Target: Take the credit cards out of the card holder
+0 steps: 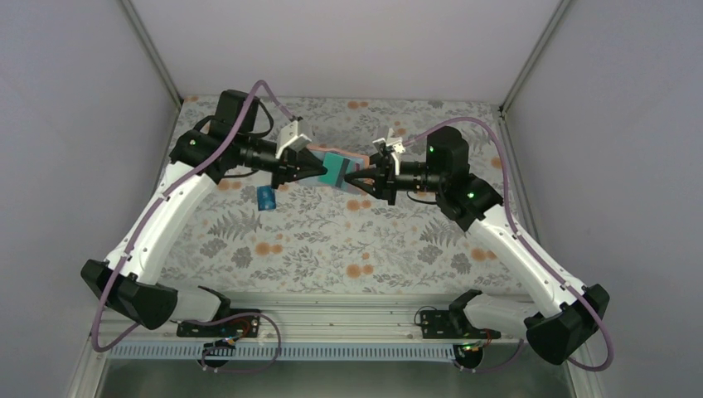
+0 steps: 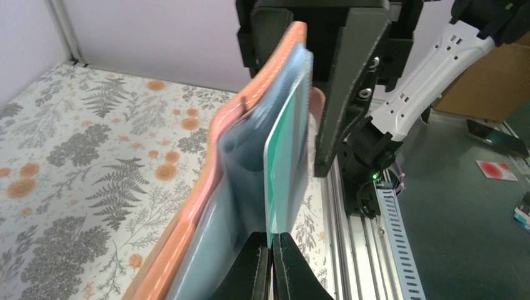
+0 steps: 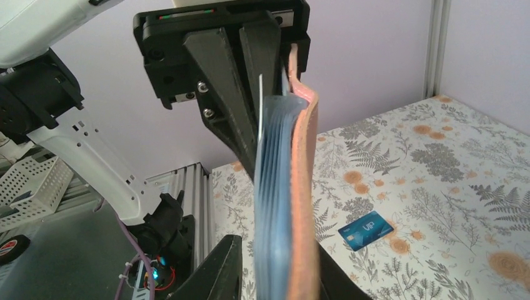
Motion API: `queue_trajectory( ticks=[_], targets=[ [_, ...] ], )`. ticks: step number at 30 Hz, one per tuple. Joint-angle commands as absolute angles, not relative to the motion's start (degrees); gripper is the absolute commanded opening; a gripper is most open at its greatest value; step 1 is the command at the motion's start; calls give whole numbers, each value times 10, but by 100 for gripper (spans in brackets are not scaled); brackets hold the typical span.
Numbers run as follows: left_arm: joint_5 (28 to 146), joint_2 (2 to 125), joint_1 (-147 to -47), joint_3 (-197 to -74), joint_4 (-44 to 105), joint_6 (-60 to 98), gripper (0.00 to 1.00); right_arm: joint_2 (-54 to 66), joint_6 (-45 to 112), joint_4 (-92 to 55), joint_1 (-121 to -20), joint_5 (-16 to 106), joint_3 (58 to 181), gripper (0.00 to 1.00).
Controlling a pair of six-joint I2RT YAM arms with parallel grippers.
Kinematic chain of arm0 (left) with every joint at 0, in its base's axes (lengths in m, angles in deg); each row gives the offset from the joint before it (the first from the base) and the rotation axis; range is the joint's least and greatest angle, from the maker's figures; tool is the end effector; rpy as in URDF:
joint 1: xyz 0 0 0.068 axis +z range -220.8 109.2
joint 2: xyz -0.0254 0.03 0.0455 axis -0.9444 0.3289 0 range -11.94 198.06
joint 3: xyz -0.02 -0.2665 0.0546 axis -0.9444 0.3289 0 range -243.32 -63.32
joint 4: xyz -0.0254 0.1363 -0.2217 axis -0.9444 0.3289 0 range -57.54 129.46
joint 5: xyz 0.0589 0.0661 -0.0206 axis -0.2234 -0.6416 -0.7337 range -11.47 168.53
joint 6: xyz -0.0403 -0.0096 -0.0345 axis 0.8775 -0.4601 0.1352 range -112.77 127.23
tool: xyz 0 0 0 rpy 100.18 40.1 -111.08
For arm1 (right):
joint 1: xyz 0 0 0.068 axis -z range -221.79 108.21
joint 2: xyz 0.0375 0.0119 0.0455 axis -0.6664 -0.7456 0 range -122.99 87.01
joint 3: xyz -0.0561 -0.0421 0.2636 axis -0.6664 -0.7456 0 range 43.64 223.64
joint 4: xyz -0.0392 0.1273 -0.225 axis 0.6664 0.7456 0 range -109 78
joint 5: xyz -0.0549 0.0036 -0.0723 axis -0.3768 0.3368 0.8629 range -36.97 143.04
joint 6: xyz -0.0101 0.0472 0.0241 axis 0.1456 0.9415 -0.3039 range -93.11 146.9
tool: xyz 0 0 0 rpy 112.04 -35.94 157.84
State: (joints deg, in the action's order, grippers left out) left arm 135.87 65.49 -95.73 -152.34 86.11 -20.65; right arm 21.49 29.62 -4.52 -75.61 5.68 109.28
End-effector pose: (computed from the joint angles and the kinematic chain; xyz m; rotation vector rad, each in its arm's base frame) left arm 0.2229 -0.1366 0.4167 1.3642 1.6216 -1.1023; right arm 0.1936 0.1612 0.3899 -1.0739 1.5715 1.1890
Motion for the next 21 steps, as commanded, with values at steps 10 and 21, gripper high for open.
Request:
queue_trajectory(
  ticks=[10, 21],
  targets=[
    [1358, 642, -889, -1504, 844, -211, 2, 219, 279, -40, -748, 55, 1090, 4],
    [1197, 632, -841, -1463, 854, -227, 2, 189, 366, -7, -664, 135, 1085, 4]
  ],
)
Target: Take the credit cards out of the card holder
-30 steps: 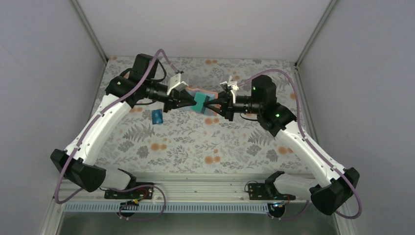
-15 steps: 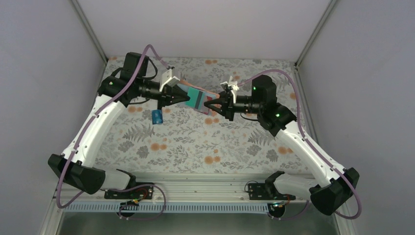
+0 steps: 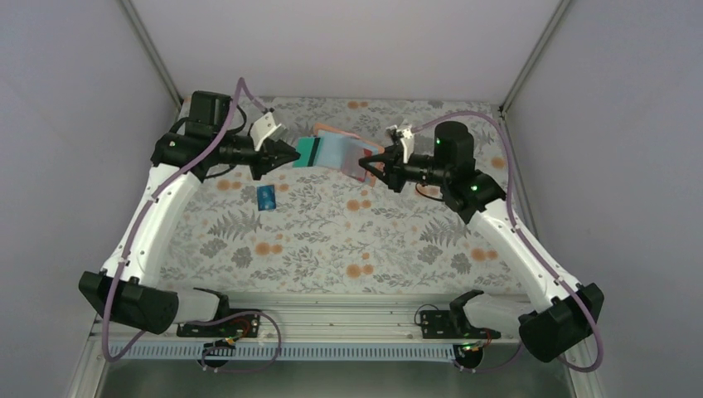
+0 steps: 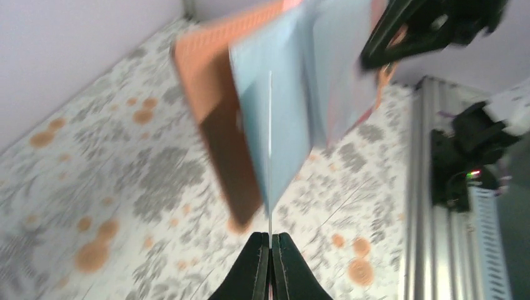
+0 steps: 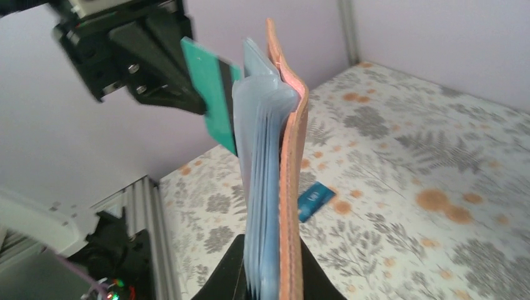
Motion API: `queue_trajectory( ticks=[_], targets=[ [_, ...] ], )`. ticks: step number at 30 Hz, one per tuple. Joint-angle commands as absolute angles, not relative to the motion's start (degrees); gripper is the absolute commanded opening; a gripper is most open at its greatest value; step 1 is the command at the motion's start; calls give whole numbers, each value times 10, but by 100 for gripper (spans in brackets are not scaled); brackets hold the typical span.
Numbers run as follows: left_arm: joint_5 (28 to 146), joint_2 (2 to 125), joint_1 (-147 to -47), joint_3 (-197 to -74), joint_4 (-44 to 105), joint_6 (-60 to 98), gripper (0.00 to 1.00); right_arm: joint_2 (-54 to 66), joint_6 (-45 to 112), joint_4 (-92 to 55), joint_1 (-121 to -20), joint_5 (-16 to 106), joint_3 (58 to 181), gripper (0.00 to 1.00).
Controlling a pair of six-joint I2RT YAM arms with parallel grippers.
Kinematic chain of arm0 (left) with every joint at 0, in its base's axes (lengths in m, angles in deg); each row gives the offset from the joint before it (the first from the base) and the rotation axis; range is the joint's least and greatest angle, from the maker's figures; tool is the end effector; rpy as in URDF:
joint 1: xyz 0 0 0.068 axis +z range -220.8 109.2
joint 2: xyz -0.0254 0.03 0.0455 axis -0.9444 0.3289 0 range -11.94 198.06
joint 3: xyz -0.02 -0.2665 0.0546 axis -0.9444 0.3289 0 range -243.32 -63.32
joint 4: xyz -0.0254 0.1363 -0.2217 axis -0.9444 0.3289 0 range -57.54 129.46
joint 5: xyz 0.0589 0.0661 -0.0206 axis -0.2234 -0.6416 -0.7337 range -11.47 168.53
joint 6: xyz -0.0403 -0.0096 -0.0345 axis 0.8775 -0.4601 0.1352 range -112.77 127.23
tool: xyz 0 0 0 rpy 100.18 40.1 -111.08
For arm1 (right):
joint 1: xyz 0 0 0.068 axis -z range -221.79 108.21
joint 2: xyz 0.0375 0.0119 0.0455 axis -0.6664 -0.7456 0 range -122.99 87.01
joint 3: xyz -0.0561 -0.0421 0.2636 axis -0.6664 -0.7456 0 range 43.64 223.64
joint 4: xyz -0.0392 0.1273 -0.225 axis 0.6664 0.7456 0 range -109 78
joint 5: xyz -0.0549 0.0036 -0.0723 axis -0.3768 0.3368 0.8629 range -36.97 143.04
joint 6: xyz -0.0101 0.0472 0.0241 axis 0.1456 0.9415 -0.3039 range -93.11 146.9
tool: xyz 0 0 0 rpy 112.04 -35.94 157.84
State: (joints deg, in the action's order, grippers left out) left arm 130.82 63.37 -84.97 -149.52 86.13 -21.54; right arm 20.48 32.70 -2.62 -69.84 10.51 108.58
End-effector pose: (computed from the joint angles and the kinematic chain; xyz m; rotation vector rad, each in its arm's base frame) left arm 0.2380 -0.0891 0.4090 1.1728 1.7664 -0.8945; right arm 0.2153 0.1420 0.3779 -0.8814 1.7357 1.0940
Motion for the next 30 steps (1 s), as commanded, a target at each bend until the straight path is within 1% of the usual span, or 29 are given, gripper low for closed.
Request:
queue_trajectory(
  ticks=[1, 4, 6, 8, 10, 11, 14, 17, 19, 23, 26, 30],
  targets=[
    [1151, 630, -841, -1451, 844, -225, 2, 185, 367, -3, -659, 141, 1085, 4],
    [1004, 627, -859, -1400, 805, -222, 2, 179, 370, 1, -649, 147, 1076, 4],
    [934, 638, -880, -1380, 792, -214, 2, 176, 375, 8, -643, 150, 1076, 4],
    [873, 670, -903, -1381, 792, -184, 2, 169, 381, 19, -637, 153, 1084, 4],
    [798, 726, -915, -1404, 808, -115, 2, 164, 390, 20, -629, 152, 1087, 4],
    [779, 756, -919, -1421, 827, -86, 2, 163, 396, 17, -626, 148, 1085, 4],
    [786, 818, -927, -1456, 867, -48, 2, 158, 407, 14, -621, 132, 1085, 4],
    [841, 827, -928, -1449, 846, -40, 2, 154, 408, 21, -620, 114, 1086, 4],
    [847, 827, -936, -1446, 832, -39, 2, 154, 405, 33, -620, 110, 1088, 4],
    [788, 806, -958, -1435, 801, -63, 2, 177, 398, 32, -619, 108, 1076, 4],
    [759, 815, -968, -1438, 819, -65, 2, 175, 399, 49, -617, 117, 1087, 4],
    [751, 784, -981, -1376, 794, -79, 2, 181, 408, 53, -616, 118, 1093, 4]
  ],
)
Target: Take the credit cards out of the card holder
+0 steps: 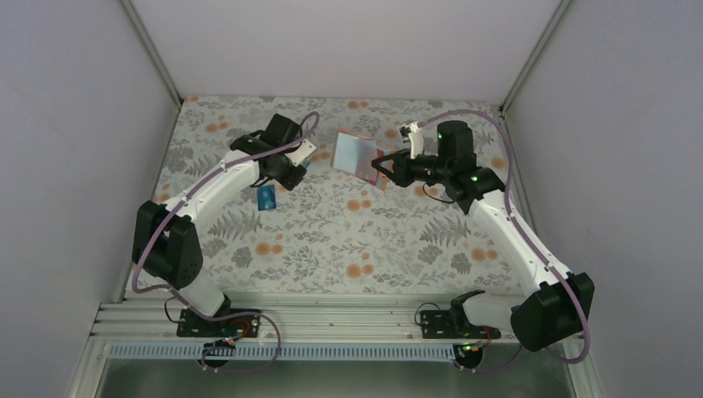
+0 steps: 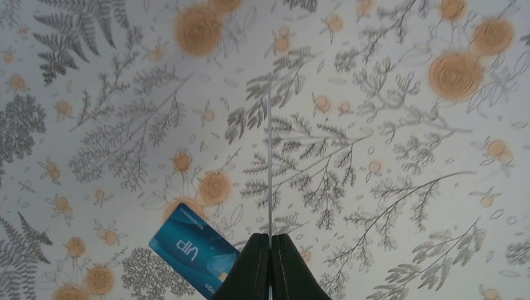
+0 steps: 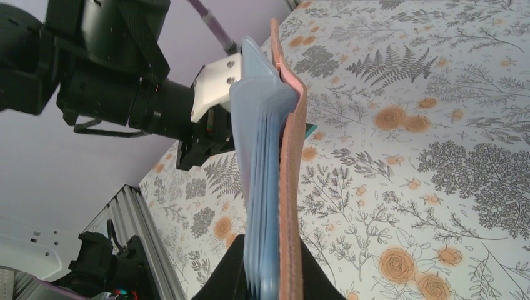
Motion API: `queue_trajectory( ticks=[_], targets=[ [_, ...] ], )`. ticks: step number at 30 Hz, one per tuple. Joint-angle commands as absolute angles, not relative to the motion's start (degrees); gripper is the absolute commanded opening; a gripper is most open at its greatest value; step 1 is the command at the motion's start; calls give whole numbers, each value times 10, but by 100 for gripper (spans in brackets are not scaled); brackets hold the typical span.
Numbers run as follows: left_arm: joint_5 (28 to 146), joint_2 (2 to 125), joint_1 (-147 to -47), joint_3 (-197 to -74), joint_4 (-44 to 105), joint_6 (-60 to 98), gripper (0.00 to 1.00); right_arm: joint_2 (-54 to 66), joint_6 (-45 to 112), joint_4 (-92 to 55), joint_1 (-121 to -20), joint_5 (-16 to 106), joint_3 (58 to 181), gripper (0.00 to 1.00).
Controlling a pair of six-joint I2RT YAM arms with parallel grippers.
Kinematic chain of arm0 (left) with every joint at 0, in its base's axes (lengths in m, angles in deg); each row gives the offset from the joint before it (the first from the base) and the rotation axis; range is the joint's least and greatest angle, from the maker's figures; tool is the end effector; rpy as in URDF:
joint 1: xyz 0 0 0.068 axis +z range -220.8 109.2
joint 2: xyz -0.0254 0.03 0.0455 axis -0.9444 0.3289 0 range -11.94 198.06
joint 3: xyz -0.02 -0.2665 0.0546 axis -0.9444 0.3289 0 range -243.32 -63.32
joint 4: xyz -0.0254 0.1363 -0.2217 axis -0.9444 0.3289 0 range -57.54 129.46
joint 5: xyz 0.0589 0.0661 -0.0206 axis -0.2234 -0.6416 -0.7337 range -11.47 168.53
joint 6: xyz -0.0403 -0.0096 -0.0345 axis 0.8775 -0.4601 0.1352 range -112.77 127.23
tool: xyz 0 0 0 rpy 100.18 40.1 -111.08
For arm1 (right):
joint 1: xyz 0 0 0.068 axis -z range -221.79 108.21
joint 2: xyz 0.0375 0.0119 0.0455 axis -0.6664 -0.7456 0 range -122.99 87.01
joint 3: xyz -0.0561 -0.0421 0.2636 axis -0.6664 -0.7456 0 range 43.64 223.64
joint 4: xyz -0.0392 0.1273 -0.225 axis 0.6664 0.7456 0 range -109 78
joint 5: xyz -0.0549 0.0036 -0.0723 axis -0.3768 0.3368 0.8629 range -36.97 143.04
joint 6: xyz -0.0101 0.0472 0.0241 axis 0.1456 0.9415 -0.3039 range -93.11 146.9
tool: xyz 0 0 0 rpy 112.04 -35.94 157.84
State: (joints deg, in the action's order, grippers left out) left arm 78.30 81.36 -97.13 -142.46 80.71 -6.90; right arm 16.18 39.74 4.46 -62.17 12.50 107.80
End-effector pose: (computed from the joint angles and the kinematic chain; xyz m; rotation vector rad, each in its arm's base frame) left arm 0.3032 -0.1498 0.2781 0.9191 2.4978 -0.0644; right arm 0.2460 0.1161 0.3433 -0.5816 2.0590 1.0853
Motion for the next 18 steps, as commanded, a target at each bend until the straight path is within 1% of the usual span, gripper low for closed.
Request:
queue_trajectory(
  ticks=[1, 4, 8, 12, 14, 16, 18],
  targets=[
    [752, 775, -987, -1356, 794, -84, 2, 184, 410, 53, -616, 115, 1093, 4],
    [740, 737, -1020, -1302, 779, -114, 2, 199, 418, 52, -616, 111, 1088, 4],
    [685, 692, -1092, -1219, 730, -166, 2, 208, 414, 76, -616, 128, 1095, 4],
    [624, 705, -1162, -1172, 669, -217, 2, 215, 412, 83, -614, 151, 1104, 4],
    [574, 716, -1190, -1143, 616, -252, 2, 215, 411, 85, -614, 153, 1109, 4],
    [530, 732, -1210, -1120, 568, -277, 2, 215, 409, 86, -613, 147, 1113, 4],
    [514, 747, -1219, -1114, 543, -292, 2, 215, 407, 93, -611, 150, 1119, 4]
  ],
)
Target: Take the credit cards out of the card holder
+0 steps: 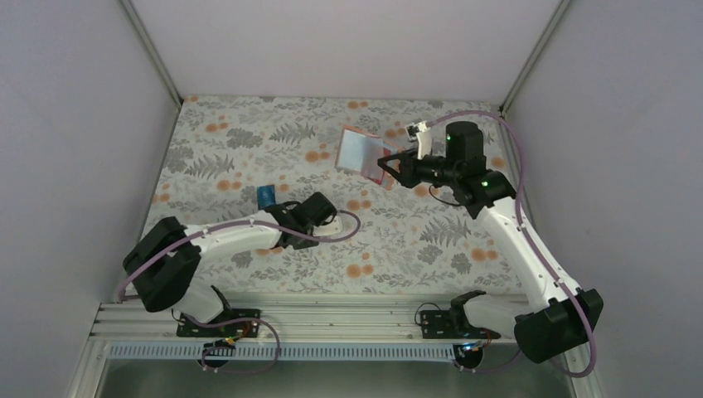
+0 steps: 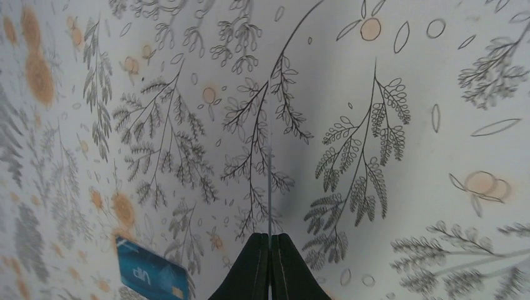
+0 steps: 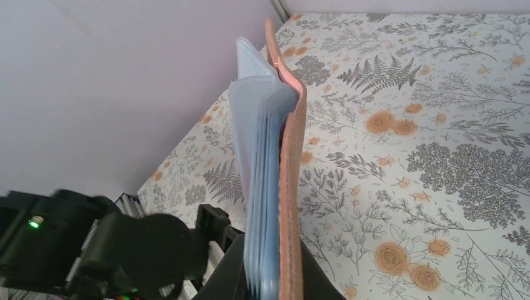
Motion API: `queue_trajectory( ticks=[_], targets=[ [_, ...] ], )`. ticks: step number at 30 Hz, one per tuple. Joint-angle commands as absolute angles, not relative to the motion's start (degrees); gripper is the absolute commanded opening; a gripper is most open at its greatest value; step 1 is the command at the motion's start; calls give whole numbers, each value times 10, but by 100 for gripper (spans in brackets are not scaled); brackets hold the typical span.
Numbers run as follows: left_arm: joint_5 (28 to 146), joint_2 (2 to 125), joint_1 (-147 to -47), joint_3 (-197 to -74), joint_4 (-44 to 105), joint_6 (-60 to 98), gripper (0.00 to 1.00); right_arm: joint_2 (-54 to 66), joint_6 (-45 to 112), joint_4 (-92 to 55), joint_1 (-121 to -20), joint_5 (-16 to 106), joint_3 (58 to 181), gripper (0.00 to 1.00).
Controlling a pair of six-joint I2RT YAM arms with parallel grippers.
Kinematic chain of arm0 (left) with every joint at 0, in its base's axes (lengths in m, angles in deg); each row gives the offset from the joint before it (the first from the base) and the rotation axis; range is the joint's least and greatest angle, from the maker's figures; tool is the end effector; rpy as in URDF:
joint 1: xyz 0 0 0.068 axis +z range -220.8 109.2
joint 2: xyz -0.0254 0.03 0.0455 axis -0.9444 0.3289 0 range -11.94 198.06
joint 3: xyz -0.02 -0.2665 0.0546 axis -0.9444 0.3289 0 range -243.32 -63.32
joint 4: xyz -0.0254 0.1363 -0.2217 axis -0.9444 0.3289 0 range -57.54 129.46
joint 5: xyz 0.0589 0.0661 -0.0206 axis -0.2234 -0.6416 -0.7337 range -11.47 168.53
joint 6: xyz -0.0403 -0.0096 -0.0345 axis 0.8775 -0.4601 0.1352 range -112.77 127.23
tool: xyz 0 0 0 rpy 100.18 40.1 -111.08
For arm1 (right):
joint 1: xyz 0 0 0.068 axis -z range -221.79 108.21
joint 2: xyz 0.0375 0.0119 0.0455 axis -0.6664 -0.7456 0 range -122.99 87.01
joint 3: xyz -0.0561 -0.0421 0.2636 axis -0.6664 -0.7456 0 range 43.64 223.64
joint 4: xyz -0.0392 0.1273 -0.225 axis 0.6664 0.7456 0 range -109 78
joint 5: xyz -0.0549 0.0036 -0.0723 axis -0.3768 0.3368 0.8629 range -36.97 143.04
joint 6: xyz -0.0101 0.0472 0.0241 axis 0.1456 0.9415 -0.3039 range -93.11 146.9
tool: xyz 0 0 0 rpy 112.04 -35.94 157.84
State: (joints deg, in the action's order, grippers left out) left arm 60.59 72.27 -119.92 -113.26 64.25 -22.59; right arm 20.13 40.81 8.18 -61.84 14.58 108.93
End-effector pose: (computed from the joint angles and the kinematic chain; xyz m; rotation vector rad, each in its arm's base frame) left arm 0.1872 -0.1995 0.1891 1.6234 2.1115 0.3193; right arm 0.2294 0.1073 0.3604 -0.5395 2.0518 1.0524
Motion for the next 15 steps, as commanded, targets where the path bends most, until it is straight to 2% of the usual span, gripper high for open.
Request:
queue_trajectory(
  ticks=[1, 7, 11, 12, 15],
  targets=[
    [509, 751, -1223, -1111, 535, -300, 2, 214, 405, 100, -610, 157, 1124, 4],
    [497, 770, -1267, -1055, 487, -370, 3, 218, 403, 110, -600, 183, 1134, 4],
    [500, 820, -1290, -1070, 528, -328, 7, 220, 399, 114, -600, 167, 1136, 4],
    [504, 825, -1296, -1074, 540, -318, 12, 222, 398, 115, -600, 167, 1135, 4],
    [547, 827, -1308, -1109, 584, -288, 33, 228, 396, 115, -600, 167, 1125, 4]
  ],
)
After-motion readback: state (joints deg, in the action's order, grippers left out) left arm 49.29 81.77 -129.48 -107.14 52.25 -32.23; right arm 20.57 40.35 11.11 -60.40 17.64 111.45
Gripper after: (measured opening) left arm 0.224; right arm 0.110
